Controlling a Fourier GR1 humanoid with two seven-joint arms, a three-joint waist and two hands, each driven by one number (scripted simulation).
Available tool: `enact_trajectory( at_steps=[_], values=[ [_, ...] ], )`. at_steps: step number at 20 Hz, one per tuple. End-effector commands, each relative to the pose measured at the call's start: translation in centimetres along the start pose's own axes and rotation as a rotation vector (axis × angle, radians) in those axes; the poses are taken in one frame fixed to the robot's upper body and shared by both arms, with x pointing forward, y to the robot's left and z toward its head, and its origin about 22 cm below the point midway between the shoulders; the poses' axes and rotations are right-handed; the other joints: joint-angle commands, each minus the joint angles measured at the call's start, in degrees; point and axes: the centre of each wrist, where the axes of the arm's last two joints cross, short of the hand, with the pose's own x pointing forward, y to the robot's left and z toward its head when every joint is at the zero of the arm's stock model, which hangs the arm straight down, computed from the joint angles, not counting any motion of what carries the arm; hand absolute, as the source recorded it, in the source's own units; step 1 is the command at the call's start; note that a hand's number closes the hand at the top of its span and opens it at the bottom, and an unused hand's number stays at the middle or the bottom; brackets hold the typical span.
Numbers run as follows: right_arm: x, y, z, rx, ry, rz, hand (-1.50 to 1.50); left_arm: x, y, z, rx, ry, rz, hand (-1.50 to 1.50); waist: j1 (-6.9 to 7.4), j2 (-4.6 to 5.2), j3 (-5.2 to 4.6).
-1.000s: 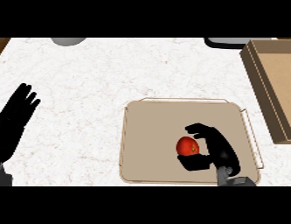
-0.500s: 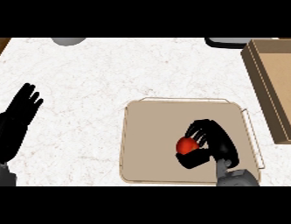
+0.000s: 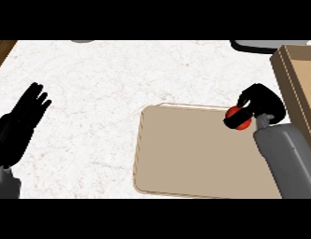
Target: Pick the tomato from the tray and place it in the cardboard box
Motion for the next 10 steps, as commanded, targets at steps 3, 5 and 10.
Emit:
enact_trajectory(
  at_steps=[3,5,10],
  values=[
    [3.5,-5.4,-3.8,-0.182,0.082,0.118,1.5,1.2,0.3,-0.2,-0.028,0.0,0.018,0.0,1.02,0.01,0.08],
    [4.6,-6.6,-4.1,-0.241,0.053,0.126,1.5,-0.7,1.3,0.1,0.002,-0.005,0.003,0.0,0.02,-0.14,0.02],
    [9.6,-10.3,-2.3,-0.401,-0.052,0.13,1.5,0.2,-0.2,-0.2,0.014,0.004,0.011,0.0,-0.97,-0.5,0.02]
  ],
)
